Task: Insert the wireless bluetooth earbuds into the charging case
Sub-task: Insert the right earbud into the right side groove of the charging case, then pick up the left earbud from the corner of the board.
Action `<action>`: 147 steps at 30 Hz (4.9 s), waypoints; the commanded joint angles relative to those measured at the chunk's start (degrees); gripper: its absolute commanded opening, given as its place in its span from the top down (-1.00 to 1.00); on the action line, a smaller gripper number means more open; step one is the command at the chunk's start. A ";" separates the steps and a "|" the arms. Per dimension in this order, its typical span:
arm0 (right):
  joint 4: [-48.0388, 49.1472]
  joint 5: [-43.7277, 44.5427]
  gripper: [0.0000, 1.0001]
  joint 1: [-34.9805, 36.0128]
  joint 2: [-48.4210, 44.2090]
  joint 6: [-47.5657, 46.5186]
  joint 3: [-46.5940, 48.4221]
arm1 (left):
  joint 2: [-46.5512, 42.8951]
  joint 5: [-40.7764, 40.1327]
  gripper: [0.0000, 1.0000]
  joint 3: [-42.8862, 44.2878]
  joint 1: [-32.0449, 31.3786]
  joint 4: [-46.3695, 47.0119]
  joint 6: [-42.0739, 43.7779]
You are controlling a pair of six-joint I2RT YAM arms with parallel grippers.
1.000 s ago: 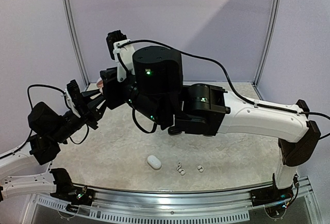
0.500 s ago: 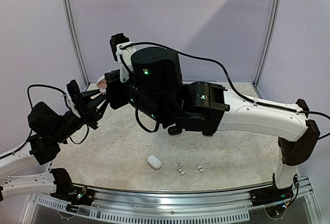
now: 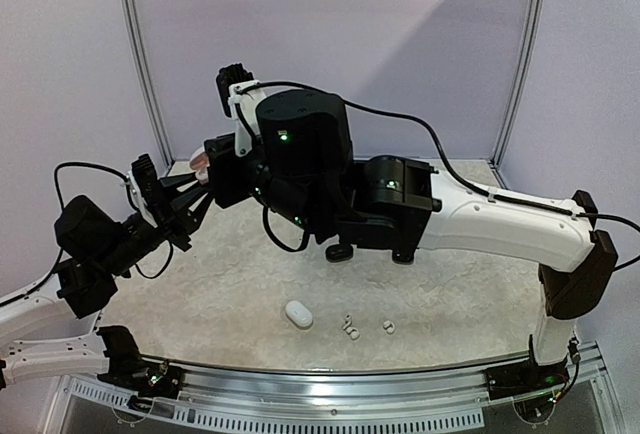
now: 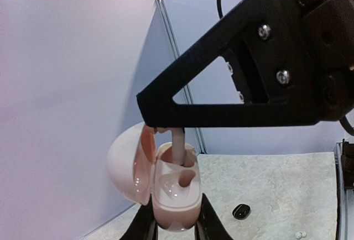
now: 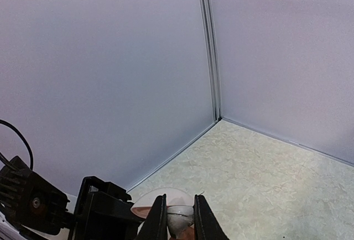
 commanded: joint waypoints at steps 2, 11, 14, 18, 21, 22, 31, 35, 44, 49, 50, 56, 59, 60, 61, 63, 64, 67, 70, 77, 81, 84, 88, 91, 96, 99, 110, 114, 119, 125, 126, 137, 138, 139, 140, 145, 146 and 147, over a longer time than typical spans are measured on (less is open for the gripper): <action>-2.18 0.30 1.00 -0.72 0.38 1.35 -1.73 | -0.17 -0.93 1.00 1.80 0.55 1.58 -0.15; -6.84 0.10 1.00 -0.68 2.75 2.50 -0.37 | -0.34 -3.61 1.00 1.86 0.57 1.93 -0.34; -9.06 -0.20 1.00 -0.68 3.53 2.20 1.60 | -0.43 -3.64 1.00 1.81 0.64 1.85 0.10; -11.58 -0.07 0.84 -0.64 5.43 2.58 4.22 | -0.51 -3.67 1.00 1.66 0.63 2.04 0.41; -12.17 1.33 0.44 -0.64 5.70 3.50 4.27 | -0.73 -3.37 1.00 1.63 0.64 1.81 -0.17; -12.42 1.90 0.30 -0.63 5.62 3.74 4.27 | -0.84 -3.32 1.00 1.51 0.64 1.62 -0.33; -12.82 6.40 -0.14 -0.69 1.11 4.31 4.10 | -1.47 -3.93 1.00 1.85 0.80 -3.59 -4.47; -11.45 1.59 -0.27 -0.72 -1.74 2.19 4.54 | -1.90 -4.84 1.00 2.40 1.20 -8.21 -7.89; -17.25 -4.52 -0.34 -2.76 -8.44 7.41 4.43 | -3.59 -4.43 1.00 2.72 2.02 -18.26 -12.67; -38.13 -2.79 -0.16 -7.37 -10.68 24.68 2.87 | -5.55 -1.87 1.00 2.50 2.22 -20.22 -11.21; -42.62 -3.07 -0.10 -8.28 -10.68 29.60 2.01 | -6.13 -1.19 1.00 2.40 2.22 -20.91 -11.16; -61.63 -8.59 0.06 -9.95 -8.36 49.37 -5.59 | -11.24 -0.17 1.00 2.19 2.30 -30.34 -8.94; -64.96 -13.93 0.07 -10.07 -4.15 52.53 -8.24 | -13.84 0.48 1.00 2.37 2.58 -36.73 -7.93; -64.99 -16.17 0.07 -10.03 -2.75 52.30 -8.46 | -14.15 1.36 1.00 2.44 2.92 -38.31 -7.61; -64.59 -18.26 0.07 -10.04 -0.79 51.17 -8.54 | -14.29 1.99 1.00 2.42 3.25 -39.30 -7.34; -64.26 -21.56 0.07 -10.04 3.28 48.43 -8.65 | -14.47 3.11 1.00 1.94 3.89 -40.02 -6.87; -64.65 -23.02 0.09 -10.39 5.27 47.66 -8.79 | -14.57 3.64 1.00 1.54 4.20 -39.92 -6.63; -64.18 -25.22 0.18 -11.58 8.92 48.28 -10.96 | -14.73 5.53 1.00 0.83 5.27 -39.96 -6.41; -58.62 -25.73 0.27 -12.59 8.63 49.89 -17.05 | -14.91 7.16 1.00 0.43 6.26 -39.80 -6.67; -44.80 -30.02 0.48 -14.09 4.58 51.35 -30.34 | -14.20 9.19 1.00 -0.36 7.40 -38.65 -7.73; -42.54 -30.00 0.59 -14.26 3.93 51.08 -32.08 | -13.41 9.60 1.00 -0.47 7.50 -37.55 -8.25; -43.33 -29.04 0.64 -14.32 3.81 51.36 -32.44 | -13.05 9.58 1.00 -0.61 7.50 -36.94 -8.49; -42.68 -29.61 0.69 -14.60 3.16 50.89 -32.84 | -12.57 9.54 1.00 -0.88 7.50 -36.14 -9.07; -42.81 -30.25 0.71 -14.61 3.05 50.22 -32.53 | -12.32 9.48 1.00 -0.97 7.50 -35.68 -9.06; -43.70 -29.56 0.71 -14.60 2.38 48.85 -31.86 | -12.20 9.37 1.00 -1.28 7.50 -35.40 -9.14; -43.22 -28.88 0.70 -14.60 1.77 48.56 -32.01 | -12.20 9.53 1.00 -1.50 7.50 -35.28 -9.45; -41.24 -29.92 0.80 -14.63 1.10 49.08 -34.39 | -12.12 9.56 1.00 -1.69 7.50 -35.00 -9.57; -39.66 -30.56 0.80 -14.61 1.54 48.91 -34.92 | -12.03 9.64 1.00 -1.66 7.50 -35.14 -9.47; -38.83 -31.16 0.80 -14.68 2.41 48.67 -34.67 | -12.03 9.58 1.00 -1.67 7.50 -35.11 -9.53; -38.62 -31.48 0.80 -14.65 2.90 48.44 -34.59 | -12.21 9.50 1.00 -1.67 7.50 -35.39 -9.38; -38.69 -31.46 0.80 -14.61 3.02 48.45 -34.58 | -12.21 9.58 1.00 -1.66 7.51 -35.39 -9.33; -39.82 -31.03 0.81 -14.61 3.30 47.68 -33.92 | -12.21 9.88 1.00 -1.71 7.50 -35.43 -9.36; -40.38 -30.88 0.81 -14.67 3.18 47.68 -33.76 | -12.21 9.84 1.00 -1.65 7.50 -35.41 -9.28; -41.06 -30.49 0.80 -14.60 3.08 47.72 -33.52 | -12.21 9.89 1.00 -1.60 7.50 -35.42 -9.23; -42.22 -29.94 0.80 -14.67 2.78 47.76 -33.13 | -12.21 9.81 1.00 -1.60 7.50 -35.54 -9.19; -44.23 -27.47 0.79 -14.60 0.29 47.38 -31.64 | -12.21 9.89 1.00 -1.95 7.50 -35.32 -9.55; -44.27 -27.33 0.78 -14.62 -0.23 47.49 -31.72 | -12.21 9.88 1.00 -1.95 7.54 -35.18 -9.57; -44.32 -27.29 0.78 -14.69 -0.49 47.71 -31.95 | -12.21 9.81 1.00 -1.95 7.50 -35.07 -9.58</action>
